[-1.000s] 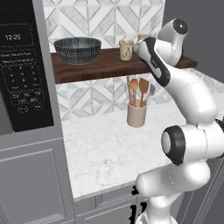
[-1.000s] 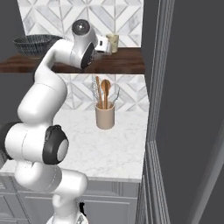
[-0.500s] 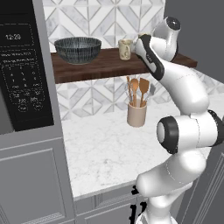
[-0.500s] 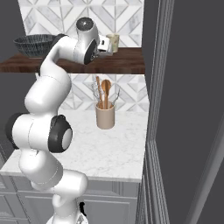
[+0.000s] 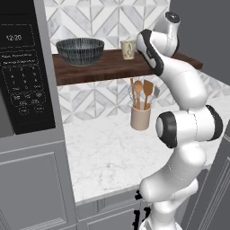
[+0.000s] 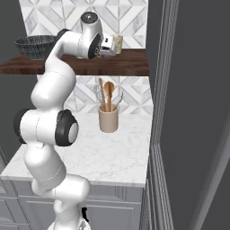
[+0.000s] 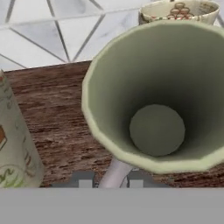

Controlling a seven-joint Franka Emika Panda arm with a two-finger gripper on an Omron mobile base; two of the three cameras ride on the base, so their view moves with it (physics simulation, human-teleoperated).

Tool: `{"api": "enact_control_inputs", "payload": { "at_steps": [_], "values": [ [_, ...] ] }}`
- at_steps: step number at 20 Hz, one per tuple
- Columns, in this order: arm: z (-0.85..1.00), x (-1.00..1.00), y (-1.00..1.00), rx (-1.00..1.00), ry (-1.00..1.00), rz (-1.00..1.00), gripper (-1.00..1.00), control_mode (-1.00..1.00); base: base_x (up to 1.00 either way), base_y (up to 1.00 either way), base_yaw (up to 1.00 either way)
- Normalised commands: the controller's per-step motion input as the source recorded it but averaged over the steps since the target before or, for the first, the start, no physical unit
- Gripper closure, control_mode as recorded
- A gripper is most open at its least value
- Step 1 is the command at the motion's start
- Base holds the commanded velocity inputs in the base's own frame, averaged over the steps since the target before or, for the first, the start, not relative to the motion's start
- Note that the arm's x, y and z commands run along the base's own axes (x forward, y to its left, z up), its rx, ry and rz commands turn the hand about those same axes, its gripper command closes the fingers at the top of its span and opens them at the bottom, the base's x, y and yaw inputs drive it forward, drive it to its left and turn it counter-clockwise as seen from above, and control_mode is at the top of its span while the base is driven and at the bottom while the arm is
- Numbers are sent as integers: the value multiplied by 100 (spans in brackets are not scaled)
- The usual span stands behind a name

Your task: Gather all objects into one cabinet and sort the glasses and bowls to opposite sides.

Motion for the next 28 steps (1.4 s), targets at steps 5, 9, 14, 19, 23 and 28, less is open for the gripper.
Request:
{"api": "enact_control_inputs", "payload": {
  "at_steps": [5,9,14,19,23,28],
  "values": [
    [0,2,-2,3,0,0,-100,-100,0,0,0],
    [0,0,-9,3,0,0,-100,-100,0,0,0],
    [2,0,-7,4,-1,0,-100,-100,0,0,0],
    [7,0,-1,5,-5,0,-100,-100,0,0,0],
    [6,0,0,3,-11,0,-100,-100,0,0,0],
    [10,-12,0,1,-10,0,-100,-100,0,0,0]
  ]
}}
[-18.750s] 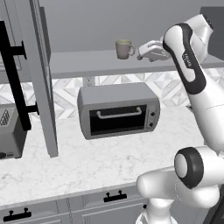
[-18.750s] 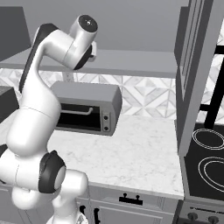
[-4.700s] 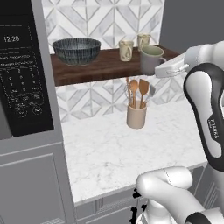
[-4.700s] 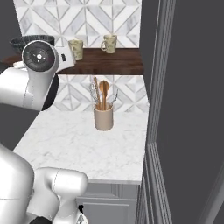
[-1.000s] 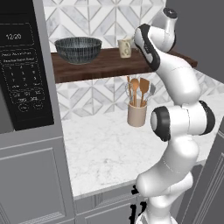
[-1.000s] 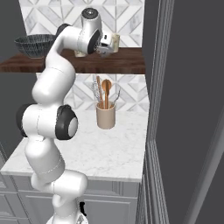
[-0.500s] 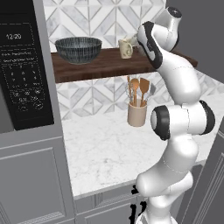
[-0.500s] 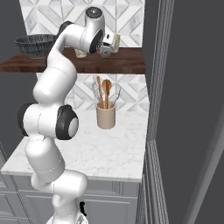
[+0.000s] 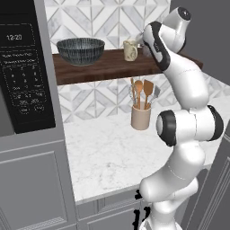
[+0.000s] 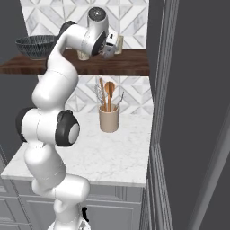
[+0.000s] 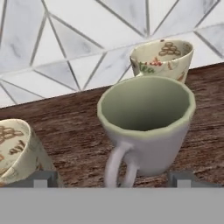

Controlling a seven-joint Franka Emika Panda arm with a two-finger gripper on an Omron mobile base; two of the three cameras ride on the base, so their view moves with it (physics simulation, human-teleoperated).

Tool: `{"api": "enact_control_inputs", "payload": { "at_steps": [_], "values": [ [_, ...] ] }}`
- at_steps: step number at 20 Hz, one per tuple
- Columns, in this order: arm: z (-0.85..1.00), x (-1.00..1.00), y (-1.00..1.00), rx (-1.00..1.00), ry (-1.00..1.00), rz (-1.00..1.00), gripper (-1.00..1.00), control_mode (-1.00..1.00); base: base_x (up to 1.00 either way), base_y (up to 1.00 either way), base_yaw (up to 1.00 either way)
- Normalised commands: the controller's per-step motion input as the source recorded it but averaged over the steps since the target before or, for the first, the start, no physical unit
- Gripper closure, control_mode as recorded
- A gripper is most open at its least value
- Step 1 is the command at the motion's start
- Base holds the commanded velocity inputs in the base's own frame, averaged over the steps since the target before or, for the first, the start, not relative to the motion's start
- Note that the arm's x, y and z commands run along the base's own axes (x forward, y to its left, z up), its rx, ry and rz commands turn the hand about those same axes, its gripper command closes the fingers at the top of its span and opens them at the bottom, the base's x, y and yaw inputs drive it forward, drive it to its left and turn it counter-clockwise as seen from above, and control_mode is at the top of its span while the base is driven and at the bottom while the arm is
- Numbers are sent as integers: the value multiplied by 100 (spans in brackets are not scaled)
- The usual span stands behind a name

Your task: Gather all objects into one cabinet and sort the glasses and bowls to opposite sides.

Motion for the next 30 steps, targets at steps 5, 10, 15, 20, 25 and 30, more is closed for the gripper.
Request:
{"api": "enact_control_inputs", "payload": {
  "at_steps": [5,10,15,20,25,30],
  "values": [
    [14,-17,0,0,-8,0,-100,-100,0,0,0],
    [15,-25,0,0,-5,0,-100,-100,0,0,0],
    [8,-55,1,0,-3,0,-100,-100,0,0,0],
    [0,-69,16,0,0,0,-100,-100,0,0,0],
    [0,-79,34,-1,0,-2,-100,-100,0,0,0],
    [-4,-77,46,-4,3,-6,-100,-100,0,0,0]
  ]
}}
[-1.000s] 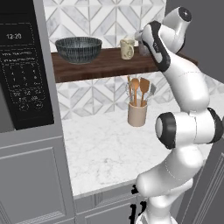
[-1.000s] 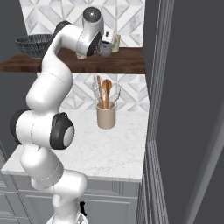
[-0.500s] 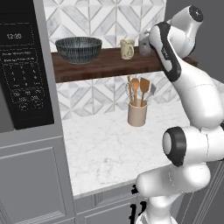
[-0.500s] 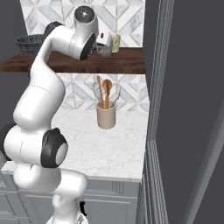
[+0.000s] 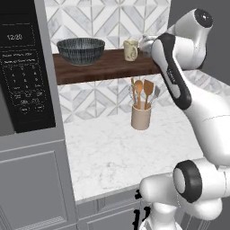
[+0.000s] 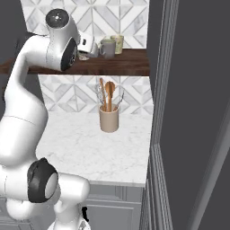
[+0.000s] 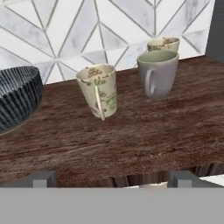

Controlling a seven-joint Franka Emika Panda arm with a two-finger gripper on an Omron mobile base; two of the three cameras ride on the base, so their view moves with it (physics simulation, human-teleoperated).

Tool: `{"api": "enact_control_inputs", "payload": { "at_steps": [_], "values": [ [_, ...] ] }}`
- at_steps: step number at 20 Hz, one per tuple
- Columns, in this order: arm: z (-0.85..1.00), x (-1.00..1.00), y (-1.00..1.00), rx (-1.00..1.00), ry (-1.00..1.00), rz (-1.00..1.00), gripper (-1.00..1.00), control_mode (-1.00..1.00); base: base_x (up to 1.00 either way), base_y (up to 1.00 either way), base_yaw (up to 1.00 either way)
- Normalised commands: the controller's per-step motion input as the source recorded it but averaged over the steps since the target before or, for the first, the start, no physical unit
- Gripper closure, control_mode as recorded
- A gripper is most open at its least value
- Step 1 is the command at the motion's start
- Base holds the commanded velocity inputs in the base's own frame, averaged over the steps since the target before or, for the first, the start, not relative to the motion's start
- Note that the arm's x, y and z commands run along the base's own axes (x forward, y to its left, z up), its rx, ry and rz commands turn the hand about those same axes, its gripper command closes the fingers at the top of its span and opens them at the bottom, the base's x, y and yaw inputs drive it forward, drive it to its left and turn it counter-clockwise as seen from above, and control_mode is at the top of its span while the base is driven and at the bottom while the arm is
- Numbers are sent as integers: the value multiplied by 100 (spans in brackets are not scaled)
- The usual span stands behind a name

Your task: Gather all objects into one cabinet and sort the glasses and bowls to opposite sides.

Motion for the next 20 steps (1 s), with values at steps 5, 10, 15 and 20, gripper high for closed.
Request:
{"api": "enact_control_inputs", "payload": {
  "at_steps": [5,10,15,20],
  "values": [
    [-19,-77,26,-8,16,-3,-100,-100,0,0,0],
    [-24,-95,0,-1,1,0,-100,-100,0,0,0],
    [-24,-38,9,-7,14,2,-100,-100,0,0,0],
    [-28,-3,22,-14,19,5,-100,-100,0,0,0]
  ]
}}
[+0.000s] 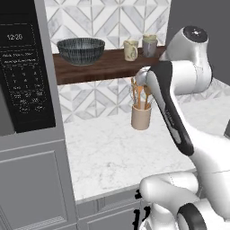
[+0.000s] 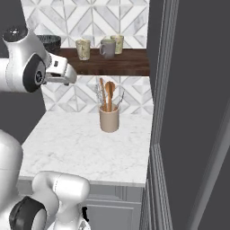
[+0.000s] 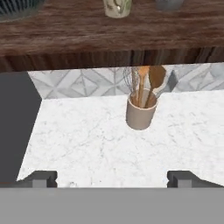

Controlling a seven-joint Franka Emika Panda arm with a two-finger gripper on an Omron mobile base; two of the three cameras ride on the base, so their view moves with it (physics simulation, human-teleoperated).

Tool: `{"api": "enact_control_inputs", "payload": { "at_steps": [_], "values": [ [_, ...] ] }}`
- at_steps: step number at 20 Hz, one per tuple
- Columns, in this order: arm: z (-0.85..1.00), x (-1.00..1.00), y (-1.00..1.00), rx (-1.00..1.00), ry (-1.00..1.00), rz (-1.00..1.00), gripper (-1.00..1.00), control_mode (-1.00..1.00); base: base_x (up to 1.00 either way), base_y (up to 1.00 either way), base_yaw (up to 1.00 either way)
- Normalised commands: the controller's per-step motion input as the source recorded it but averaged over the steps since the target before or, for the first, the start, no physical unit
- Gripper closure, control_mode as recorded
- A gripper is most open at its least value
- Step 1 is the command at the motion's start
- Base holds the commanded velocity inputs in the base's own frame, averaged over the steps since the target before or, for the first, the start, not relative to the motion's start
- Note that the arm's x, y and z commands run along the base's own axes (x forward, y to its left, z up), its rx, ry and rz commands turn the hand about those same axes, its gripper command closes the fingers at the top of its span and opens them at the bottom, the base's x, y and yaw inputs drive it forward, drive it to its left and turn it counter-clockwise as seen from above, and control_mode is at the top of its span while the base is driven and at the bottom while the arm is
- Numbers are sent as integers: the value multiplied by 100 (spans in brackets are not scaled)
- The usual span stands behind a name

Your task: Gather all objects into one cabinet and sort the glasses and bowls to opposite sides.

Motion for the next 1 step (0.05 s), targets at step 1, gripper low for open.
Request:
{"api": "enact_control_inputs", "payload": {
  "at_steps": [1],
  "values": [
    [-21,0,11,-8,17,3,-100,-100,0,0,0]
  ]
}}
